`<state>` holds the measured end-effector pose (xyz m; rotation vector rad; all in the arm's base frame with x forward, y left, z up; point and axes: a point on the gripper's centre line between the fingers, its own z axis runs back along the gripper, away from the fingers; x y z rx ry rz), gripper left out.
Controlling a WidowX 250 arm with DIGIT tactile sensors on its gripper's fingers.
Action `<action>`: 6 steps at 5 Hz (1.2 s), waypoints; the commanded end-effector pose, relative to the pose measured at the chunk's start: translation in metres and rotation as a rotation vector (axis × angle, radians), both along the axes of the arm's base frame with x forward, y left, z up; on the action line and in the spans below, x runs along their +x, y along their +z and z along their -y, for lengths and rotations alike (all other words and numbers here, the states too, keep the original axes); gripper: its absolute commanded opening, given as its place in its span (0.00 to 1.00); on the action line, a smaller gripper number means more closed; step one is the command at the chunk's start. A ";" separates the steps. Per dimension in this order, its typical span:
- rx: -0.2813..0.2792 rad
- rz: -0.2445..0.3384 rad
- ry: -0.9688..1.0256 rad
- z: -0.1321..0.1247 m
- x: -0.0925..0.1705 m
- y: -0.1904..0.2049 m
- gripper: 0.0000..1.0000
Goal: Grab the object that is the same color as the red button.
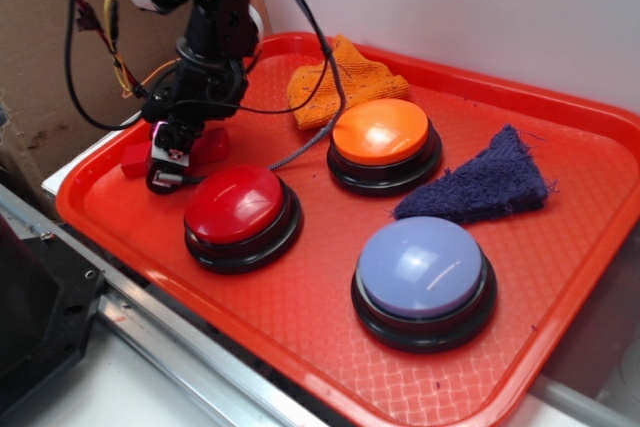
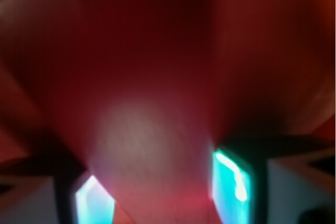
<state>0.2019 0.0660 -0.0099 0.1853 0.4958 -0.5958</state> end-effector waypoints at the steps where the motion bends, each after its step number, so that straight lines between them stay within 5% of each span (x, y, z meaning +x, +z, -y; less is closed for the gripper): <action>1: 0.029 0.087 0.031 0.003 0.001 0.003 0.00; 2: -0.007 0.140 0.109 0.007 -0.005 0.024 0.00; 3: -0.096 0.257 0.292 0.031 -0.019 0.074 0.00; 5: -0.373 0.474 0.569 0.080 -0.058 0.177 0.00; 6: -0.397 0.534 0.583 0.084 -0.066 0.226 0.00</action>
